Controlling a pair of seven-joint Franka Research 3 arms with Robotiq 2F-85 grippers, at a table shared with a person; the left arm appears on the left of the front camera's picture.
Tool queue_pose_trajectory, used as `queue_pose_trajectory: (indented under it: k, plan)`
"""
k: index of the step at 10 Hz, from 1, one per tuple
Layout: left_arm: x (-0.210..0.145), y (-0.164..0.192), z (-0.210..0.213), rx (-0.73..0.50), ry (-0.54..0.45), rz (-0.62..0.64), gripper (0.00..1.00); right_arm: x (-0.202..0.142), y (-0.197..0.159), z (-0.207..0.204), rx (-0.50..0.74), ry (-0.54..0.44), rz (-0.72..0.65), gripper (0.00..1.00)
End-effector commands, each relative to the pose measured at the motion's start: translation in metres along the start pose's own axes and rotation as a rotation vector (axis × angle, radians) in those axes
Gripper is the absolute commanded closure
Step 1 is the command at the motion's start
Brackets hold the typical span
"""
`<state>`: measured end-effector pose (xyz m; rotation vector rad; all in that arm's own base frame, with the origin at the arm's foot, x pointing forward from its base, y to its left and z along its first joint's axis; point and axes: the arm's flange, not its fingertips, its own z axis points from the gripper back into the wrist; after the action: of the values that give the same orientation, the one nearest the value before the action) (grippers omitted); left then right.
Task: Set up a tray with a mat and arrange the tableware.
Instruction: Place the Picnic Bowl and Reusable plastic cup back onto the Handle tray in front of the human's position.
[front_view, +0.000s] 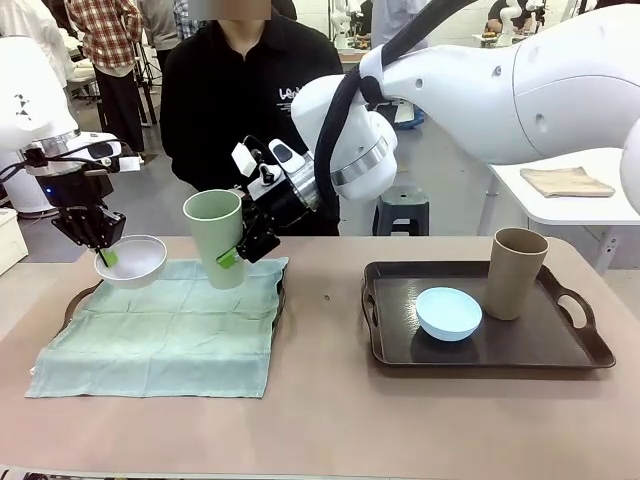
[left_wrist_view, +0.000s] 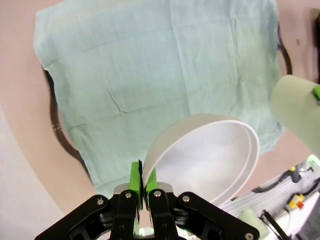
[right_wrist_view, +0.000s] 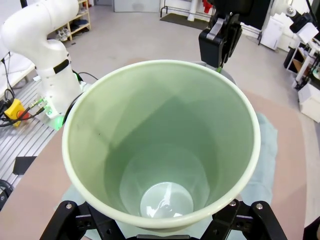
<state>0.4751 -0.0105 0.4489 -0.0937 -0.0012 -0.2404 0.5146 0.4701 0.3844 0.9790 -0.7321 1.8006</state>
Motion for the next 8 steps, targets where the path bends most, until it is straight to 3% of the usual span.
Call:
queue_pose_trajectory:
  k: [1, 8]
  plan:
    - [0.01, 0.003, -0.02, -0.006, 0.008, 0.019, 0.96, -0.015, -0.008, -0.012, 0.012, -0.009, 0.052, 0.17]
    - [0.032, -0.001, -0.07, -0.023, 0.042, -0.023, 0.96, -0.052, -0.024, -0.031, 0.08, -0.089, 0.046, 0.17]
